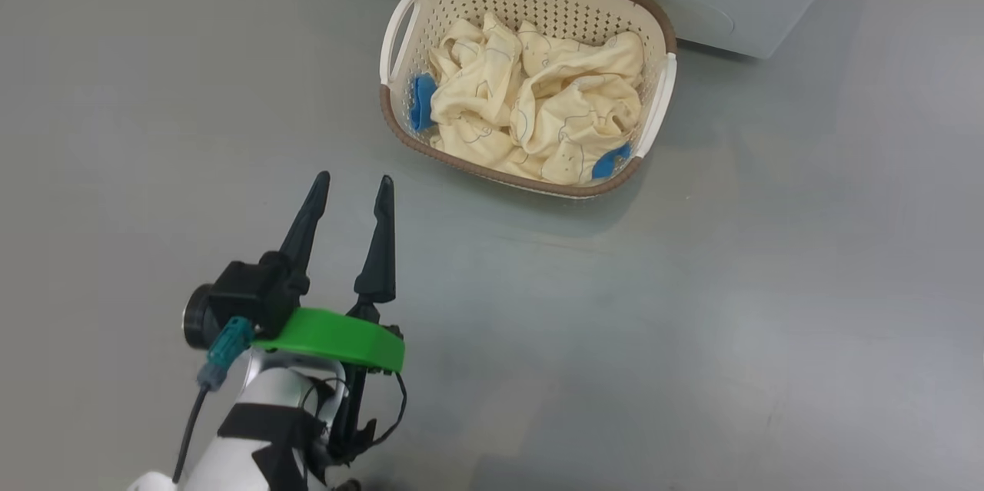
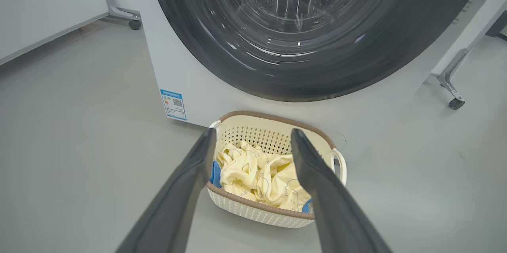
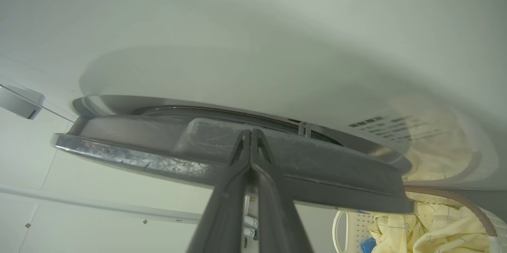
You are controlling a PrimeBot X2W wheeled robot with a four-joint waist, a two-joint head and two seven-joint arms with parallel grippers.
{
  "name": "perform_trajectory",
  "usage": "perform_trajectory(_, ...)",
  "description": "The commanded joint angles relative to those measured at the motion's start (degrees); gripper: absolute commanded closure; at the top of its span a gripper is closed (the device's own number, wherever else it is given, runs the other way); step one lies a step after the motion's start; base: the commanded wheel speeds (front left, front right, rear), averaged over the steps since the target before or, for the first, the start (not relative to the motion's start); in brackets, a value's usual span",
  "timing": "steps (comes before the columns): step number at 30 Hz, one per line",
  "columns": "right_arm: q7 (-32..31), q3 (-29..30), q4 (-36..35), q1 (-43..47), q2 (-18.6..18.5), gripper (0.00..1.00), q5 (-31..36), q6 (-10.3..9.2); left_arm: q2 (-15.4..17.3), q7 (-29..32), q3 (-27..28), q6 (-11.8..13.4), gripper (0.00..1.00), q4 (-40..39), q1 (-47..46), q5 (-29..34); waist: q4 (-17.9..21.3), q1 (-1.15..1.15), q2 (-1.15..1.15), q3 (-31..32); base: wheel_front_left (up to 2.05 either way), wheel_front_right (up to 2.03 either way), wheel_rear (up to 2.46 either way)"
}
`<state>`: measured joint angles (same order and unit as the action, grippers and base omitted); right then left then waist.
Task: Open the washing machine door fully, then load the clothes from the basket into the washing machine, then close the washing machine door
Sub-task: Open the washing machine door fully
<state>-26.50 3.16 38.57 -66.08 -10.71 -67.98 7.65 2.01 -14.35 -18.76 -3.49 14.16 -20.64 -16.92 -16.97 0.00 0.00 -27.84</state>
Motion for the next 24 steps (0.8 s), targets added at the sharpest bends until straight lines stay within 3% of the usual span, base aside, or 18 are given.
perform_trajectory(1,-0.35,-0.91,-1.63,-3.05,0.71,1.00,0.33,-0.16,0.87,-0.65,1.70,0.27,0.00,-1.80,-1.05,-0.96,-0.37,0.00,0.00,-0.40,0.00,0.00,0.00)
perform_trajectory(11,-1.59,-1.19,1.72,-7.49,1.16,1.00,0.27,-0.16,0.87,-0.65,0.77,0.70,0.00,-2.86,-2.12,-1.96,-1.84,0.00,0.00,-2.05,0.00,0.00,0.00)
perform_trajectory(24,-8.46,-1.36,6.28,-10.27,1.06,1.00,-1.91,-0.16,0.87,-0.65,0.55,0.88,0.00,-3.09,-2.60,-2.30,-2.48,0.00,0.00,-2.79,0.00,0.00,0.00)
